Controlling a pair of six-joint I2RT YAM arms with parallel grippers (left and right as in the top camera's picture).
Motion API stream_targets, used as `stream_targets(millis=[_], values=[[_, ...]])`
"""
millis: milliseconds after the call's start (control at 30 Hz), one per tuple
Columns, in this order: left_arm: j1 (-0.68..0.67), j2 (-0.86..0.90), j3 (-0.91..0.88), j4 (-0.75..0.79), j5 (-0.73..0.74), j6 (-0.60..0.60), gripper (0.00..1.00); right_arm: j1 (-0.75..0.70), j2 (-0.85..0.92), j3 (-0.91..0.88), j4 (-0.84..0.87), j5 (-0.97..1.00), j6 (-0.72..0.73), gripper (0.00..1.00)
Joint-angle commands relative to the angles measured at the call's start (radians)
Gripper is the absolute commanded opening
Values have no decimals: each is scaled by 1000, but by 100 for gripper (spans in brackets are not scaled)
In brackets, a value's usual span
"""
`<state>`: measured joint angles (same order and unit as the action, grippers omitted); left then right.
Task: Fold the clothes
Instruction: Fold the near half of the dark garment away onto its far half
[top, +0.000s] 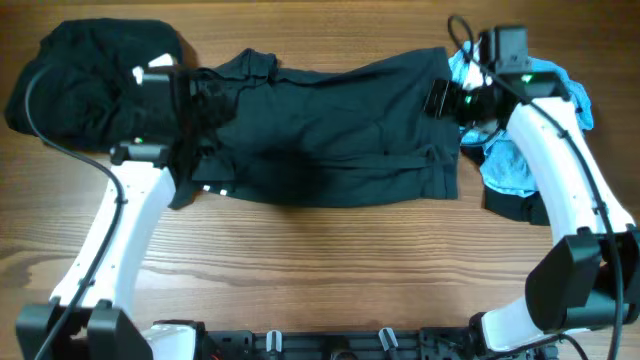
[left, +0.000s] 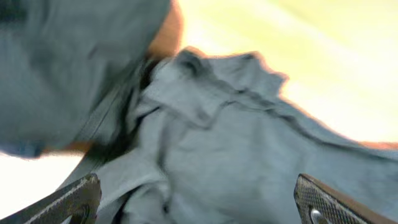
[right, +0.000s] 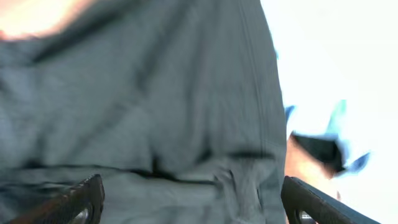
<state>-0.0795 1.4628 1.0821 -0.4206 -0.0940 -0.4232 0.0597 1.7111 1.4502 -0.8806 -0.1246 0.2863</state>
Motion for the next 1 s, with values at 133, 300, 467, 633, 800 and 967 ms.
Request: stream_targets(millis=[133, 300, 467, 633, 800, 967], values=[[-3, 82, 381, -230, 154, 190, 99, -3, 6, 208, -27, -32, -185, 93], [-4, 270, 610, -333, 157, 261, 99, -3, 71, 248, 15, -30, -221, 95], [-20, 509, 806, -384, 154, 323, 100, -3, 240, 373, -10, -34, -259, 96], [-62, 632, 820, -342, 121, 407, 99, -1, 355, 412, 31, -33, -271, 96], [-111, 737, 820, -338, 88, 498, 99, 0, 418, 412, 145, -33, -272, 95], [-114, 823, 820, -319, 44, 498, 100, 13, 481, 412, 202, -29, -290, 95]])
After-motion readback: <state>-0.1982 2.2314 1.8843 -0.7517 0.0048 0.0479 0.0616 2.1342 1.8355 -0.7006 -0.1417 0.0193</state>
